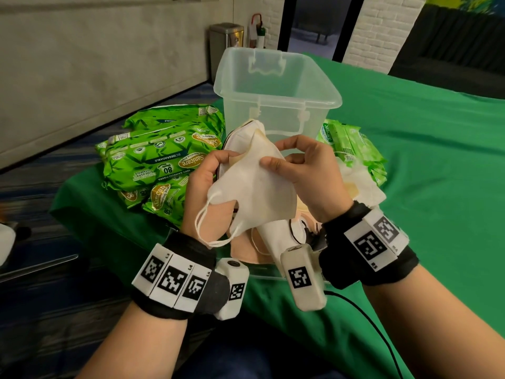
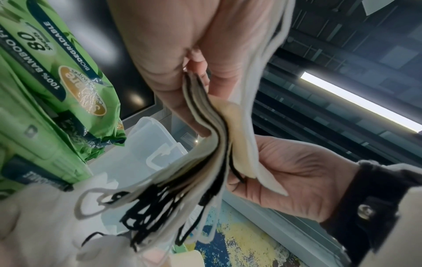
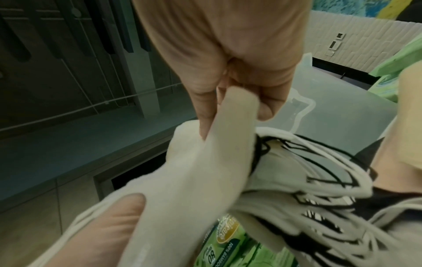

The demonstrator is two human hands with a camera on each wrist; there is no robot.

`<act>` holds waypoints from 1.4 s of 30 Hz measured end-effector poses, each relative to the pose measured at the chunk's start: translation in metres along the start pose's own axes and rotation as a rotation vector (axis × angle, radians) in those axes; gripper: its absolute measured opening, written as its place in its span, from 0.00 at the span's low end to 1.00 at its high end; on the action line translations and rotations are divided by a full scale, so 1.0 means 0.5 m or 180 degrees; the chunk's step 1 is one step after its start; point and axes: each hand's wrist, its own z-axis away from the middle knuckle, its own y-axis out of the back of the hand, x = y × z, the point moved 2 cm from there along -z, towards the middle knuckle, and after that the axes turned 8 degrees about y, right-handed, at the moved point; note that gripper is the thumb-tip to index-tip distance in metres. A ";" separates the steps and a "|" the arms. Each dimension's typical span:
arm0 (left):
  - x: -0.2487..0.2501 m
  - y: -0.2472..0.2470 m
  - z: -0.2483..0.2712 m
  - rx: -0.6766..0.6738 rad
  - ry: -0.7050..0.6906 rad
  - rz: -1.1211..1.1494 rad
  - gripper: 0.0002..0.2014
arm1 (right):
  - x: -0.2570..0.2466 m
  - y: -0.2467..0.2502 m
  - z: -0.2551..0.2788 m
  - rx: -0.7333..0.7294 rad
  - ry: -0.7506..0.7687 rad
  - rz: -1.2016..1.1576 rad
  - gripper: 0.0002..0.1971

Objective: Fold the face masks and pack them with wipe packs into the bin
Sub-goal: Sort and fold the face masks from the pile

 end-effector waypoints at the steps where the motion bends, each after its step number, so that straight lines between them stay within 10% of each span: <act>1: -0.001 0.002 0.001 0.0043 -0.0085 -0.0177 0.13 | 0.000 0.001 -0.002 0.0015 -0.0003 -0.0019 0.09; 10: -0.012 0.008 -0.004 0.0289 -0.0292 -0.0360 0.11 | -0.003 0.019 -0.007 0.0230 0.0138 -0.0220 0.12; 19: -0.009 0.036 -0.009 0.0841 -0.0777 -0.1255 0.22 | -0.023 0.102 -0.034 0.1595 0.0513 0.0142 0.16; 28: 0.001 0.000 0.008 0.0302 -0.0769 -0.1112 0.06 | -0.022 -0.023 -0.008 -0.0073 0.0648 0.0512 0.11; 32: 0.001 0.009 0.009 0.0222 -0.0636 -0.0633 0.16 | -0.029 -0.036 0.004 -0.0630 0.0310 -0.0144 0.17; 34: -0.001 0.014 0.002 0.0384 -0.0651 -0.0812 0.04 | -0.026 -0.028 0.003 -0.0681 0.0252 -0.0384 0.10; 42: -0.014 0.016 -0.008 0.0389 -0.0654 -0.1070 0.14 | -0.006 0.016 -0.022 -0.0174 0.0544 0.0390 0.13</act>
